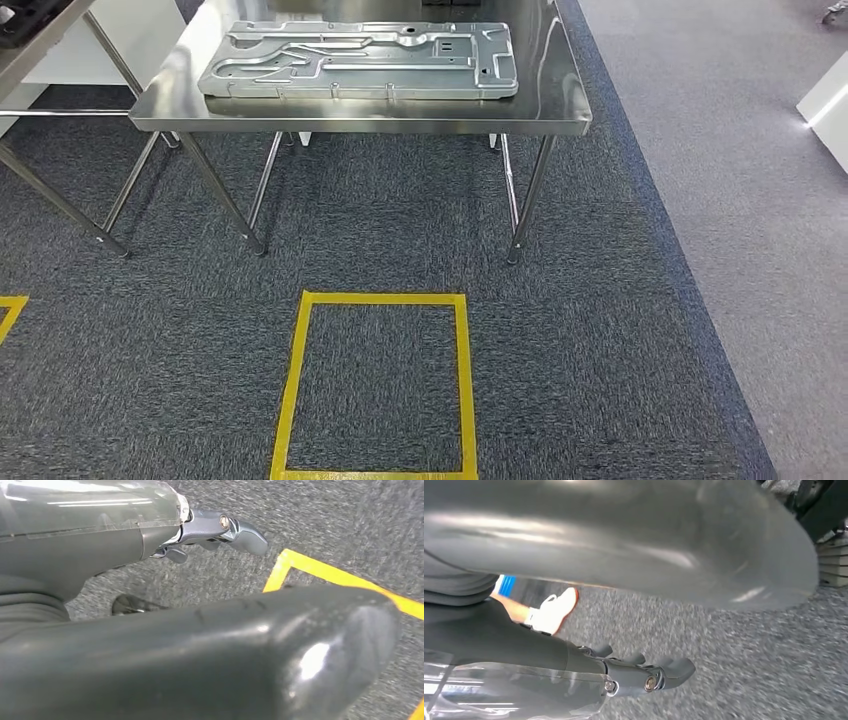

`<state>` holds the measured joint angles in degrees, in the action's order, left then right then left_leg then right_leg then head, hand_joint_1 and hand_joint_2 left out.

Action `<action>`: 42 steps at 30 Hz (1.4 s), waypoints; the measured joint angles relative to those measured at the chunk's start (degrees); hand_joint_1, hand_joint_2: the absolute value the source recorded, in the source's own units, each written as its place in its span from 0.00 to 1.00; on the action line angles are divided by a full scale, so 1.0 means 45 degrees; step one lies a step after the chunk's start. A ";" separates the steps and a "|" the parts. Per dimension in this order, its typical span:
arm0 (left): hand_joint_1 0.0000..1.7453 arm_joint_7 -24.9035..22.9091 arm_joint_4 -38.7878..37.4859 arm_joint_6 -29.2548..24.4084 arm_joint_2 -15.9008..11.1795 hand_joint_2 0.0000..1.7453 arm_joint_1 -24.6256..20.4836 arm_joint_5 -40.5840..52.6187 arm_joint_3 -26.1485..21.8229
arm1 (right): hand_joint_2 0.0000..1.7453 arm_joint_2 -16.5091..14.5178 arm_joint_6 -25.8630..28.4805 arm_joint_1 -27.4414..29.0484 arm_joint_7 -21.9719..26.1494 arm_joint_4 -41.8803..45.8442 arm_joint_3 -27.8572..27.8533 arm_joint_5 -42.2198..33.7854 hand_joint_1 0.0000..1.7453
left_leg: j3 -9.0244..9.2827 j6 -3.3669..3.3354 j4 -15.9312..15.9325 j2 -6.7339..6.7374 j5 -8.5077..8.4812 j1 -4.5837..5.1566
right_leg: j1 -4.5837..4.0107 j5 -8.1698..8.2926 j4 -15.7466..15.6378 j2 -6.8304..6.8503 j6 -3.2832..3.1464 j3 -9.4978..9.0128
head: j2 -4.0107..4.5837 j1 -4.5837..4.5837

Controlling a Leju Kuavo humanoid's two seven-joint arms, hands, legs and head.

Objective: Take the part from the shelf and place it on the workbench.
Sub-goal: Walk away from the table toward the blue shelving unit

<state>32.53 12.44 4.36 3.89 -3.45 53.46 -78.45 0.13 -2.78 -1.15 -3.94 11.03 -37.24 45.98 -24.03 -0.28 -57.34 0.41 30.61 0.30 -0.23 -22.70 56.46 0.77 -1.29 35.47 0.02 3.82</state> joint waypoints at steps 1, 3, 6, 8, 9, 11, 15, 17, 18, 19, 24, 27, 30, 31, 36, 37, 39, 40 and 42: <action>0.00 -0.0018 0.0000 0.0008 -0.0013 0.00 -0.0028 0.0046 0.0002 | 0.00 -0.0035 0.0017 0.0002 0.0002 -0.0007 -0.0055 -0.0055 0.00 | 0.0519 -0.0072 0.0731 0.0000 0.0200 0.0052 | 0.0007 0.0129 0.0005 0.0020 0.0066 0.0031 | 0.0000 0.0000; 0.00 -0.0084 0.0000 0.0057 -0.0023 0.00 -0.0038 0.0147 0.0009 | 0.00 -0.0079 0.0068 0.0039 0.0044 -0.0029 -0.0191 -0.0174 0.00 | 0.0672 -0.0198 0.1166 0.0010 0.0188 0.0090 | 0.0038 0.0369 -0.0003 0.0049 0.0217 0.0090 | 0.0000 -0.0002; 0.00 -0.0204 0.0000 0.0132 -0.0022 0.00 -0.0036 0.0250 0.0013 | 0.00 -0.0119 0.0185 0.0046 0.0234 -0.0052 -0.0377 -0.0253 0.00 | 0.0236 -0.0453 0.1216 0.0098 -0.0311 0.0064 | 0.0094 -0.0730 0.0824 -0.0042 0.0379 0.0396 | 0.0000 -0.0005; 0.00 -0.0267 0.0000 0.0154 -0.0022 0.00 -0.0057 0.0283 0.0016 | 0.00 -0.0142 0.0228 0.0040 0.0296 -0.0052 -0.0440 -0.0261 0.00 | -0.0200 -0.0534 0.1165 0.0120 -0.0645 0.0091 | 0.0119 -0.2123 0.2441 -0.0094 0.0452 0.0734 | 0.0000 -0.0005; 0.00 -0.0294 0.0000 0.0159 -0.0022 0.00 -0.0061 0.0293 0.0016 | 0.00 -0.0150 0.0232 0.0039 0.0317 -0.0052 -0.0471 -0.0265 0.00 | -0.0452 -0.0531 0.1119 0.0128 -0.0808 0.0101 | 0.0130 -0.2425 0.3246 -0.0107 0.0490 0.0839 | 0.0000 -0.0004; 0.00 -0.0329 -0.0001 0.0164 -0.0023 0.00 -0.0072 0.0302 0.0016 | 0.00 -0.0154 0.0224 0.0031 0.0373 -0.0052 -0.0542 -0.0266 0.00 | -0.1019 -0.0482 0.0929 0.0143 -0.1093 0.0105 | 0.0170 -0.2017 0.3885 -0.0114 0.0549 0.0624 | 0.0000 -0.0004; 0.00 -0.0341 -0.0005 0.0201 -0.0026 0.00 -0.0091 0.0388 0.0033 | 0.00 -0.0146 0.0151 -0.0021 0.0432 -0.0052 -0.0615 -0.0261 0.00 | -0.2074 -0.0297 0.0185 0.0133 -0.1413 0.0118 | 0.0224 -0.1642 0.0888 -0.0125 0.0507 -0.1829 | 0.0000 -0.0002; 0.00 -0.0338 -0.0005 0.0222 -0.0037 0.00 -0.0105 0.0427 0.0062 | 0.00 -0.0146 0.0094 -0.0032 0.0482 -0.0052 -0.0630 -0.0255 0.00 | -0.2303 -0.0161 -0.0047 0.0125 -0.1562 0.0125 | 0.0166 -0.2011 -0.0059 -0.0140 0.0353 -0.2378 | 0.0000 -0.0002; 0.00 -0.0333 -0.0005 0.0232 -0.0054 0.00 -0.0108 0.0441 0.0074 | 0.00 -0.0147 0.0073 -0.0022 0.0518 -0.0055 -0.0638 -0.0252 0.00 | -0.2357 -0.0082 -0.0073 0.0118 -0.1657 0.0115 | 0.0168 -0.1989 -0.0096 -0.0129 0.0241 -0.2319 | 0.0000 -0.0005; 0.00 -0.0326 -0.0005 0.0243 -0.0069 0.00 -0.0107 0.0452 0.0085 | 0.00 -0.0150 0.0061 -0.0020 0.0566 -0.0059 -0.0645 -0.0249 0.00 | -0.2424 -0.0008 -0.0130 0.0097 -0.1609 0.0086 | 0.0174 -0.1873 -0.0088 -0.0102 0.0130 -0.2215 | 0.0000 -0.0003; 0.00 -0.0262 -0.0019 0.0276 -0.0095 0.00 -0.0036 0.0470 0.0098 | 0.00 -0.0144 0.0056 0.0011 0.0727 -0.0068 -0.0691 -0.0245 0.00 | -0.3249 0.0289 -0.3040 0.0027 0.0801 -0.0084 | 0.0139 -0.1100 -0.0082 -0.0014 -0.0143 -0.1316 | 0.0000 -0.0004; 0.00 -0.0251 -0.0019 0.0276 -0.0096 0.00 -0.0014 0.0472 0.0101 | 0.00 -0.0142 0.0054 0.0052 0.0731 -0.0070 -0.0701 -0.0244 0.00 | -0.2683 0.0282 -0.3415 0.0024 0.0245 -0.0117 | 0.0101 -0.0655 -0.0008 -0.0005 -0.0100 -0.0630 | 0.0000 -0.0004; 0.00 -0.0312 -0.0019 0.0245 -0.0114 0.00 -0.0055 0.0492 0.0113 | 0.00 -0.0161 0.0029 0.0061 0.0788 -0.0072 -0.0702 -0.0246 0.00 | -0.0430 0.0091 -0.0531 0.0026 -0.0122 -0.0057 | 0.0068 -0.0290 0.0100 -0.0024 0.0025 -0.0146 | 0.0000 -0.0002; 0.00 -0.0363 -0.0019 0.0221 -0.0123 0.00 -0.0079 0.0503 0.0119 | 0.00 -0.0169 -0.0006 0.0069 0.0824 -0.0072 -0.0707 -0.0247 0.00 | 0.0150 0.0029 0.0300 0.0029 0.0077 -0.0020 | 0.0064 -0.0180 0.0119 -0.0012 0.0096 -0.0102 | 0.0000 -0.0004; 0.00 -0.0627 -0.0029 0.0088 -0.0126 0.00 -0.0068 0.0583 0.0134 | 0.00 -0.0174 -0.0555 0.0055 0.0773 -0.0075 -0.0825 -0.0303 0.00 | 0.0307 -0.0321 0.1076 0.0045 -0.0077 0.0033 | 0.0157 -0.0437 0.0760 -0.0024 0.0453 0.0190 | 0.0000 -0.0004; 0.00 -0.0650 -0.0034 0.0079 -0.0125 0.00 -0.0064 0.0619 0.0142 | 0.00 -0.0173 -0.0605 0.0052 0.0713 -0.0076 -0.0847 -0.0295 0.00 | 0.0200 -0.0386 0.1074 0.0033 -0.0191 0.0033 | 0.0174 -0.0949 0.1455 -0.0058 0.0475 0.0453 | 0.0000 -0.0004; 0.00 -0.0684 -0.0039 0.0081 -0.0128 0.00 -0.0044 0.0724 0.0191 | 0.00 -0.0186 -0.0646 0.0059 0.0603 -0.0085 -0.0880 -0.0278 0.00 | -0.0081 -0.0448 0.0994 -0.0045 -0.0359 0.0067 | 0.0181 -0.1977 0.3194 -0.0102 0.0509 0.1048 | 0.0000 -0.0004; 0.00 -0.0691 -0.0039 0.0091 -0.0130 0.00 -0.0032 0.0772 0.0226 | 0.00 -0.0194 -0.0651 0.0067 0.0550 -0.0091 -0.0900 -0.0277 0.00 | -0.0230 -0.0442 0.0926 -0.0110 -0.0425 0.0079 | 0.0184 -0.2215 0.3740 -0.0114 0.0520 0.1164 | 0.0000 -0.0004; 0.00 -0.0696 -0.0039 0.0123 -0.0132 0.00 -0.0029 0.0864 0.0291 | 0.00 -0.0207 -0.0645 0.0074 0.0458 -0.0099 -0.0928 -0.0273 0.00 | -0.0509 -0.0406 0.0739 -0.0285 -0.0503 0.0089 | 0.0188 -0.2005 0.3364 -0.0160 0.0504 0.0654 | 0.0000 -0.0004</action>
<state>29.40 12.26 4.91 3.29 -3.58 57.35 -77.14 -0.80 -5.68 -0.81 -1.88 10.58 -41.41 44.75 -26.32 -2.11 -54.02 -0.87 28.34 0.70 0.62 -31.72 71.60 0.05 0.98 38.41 0.02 3.80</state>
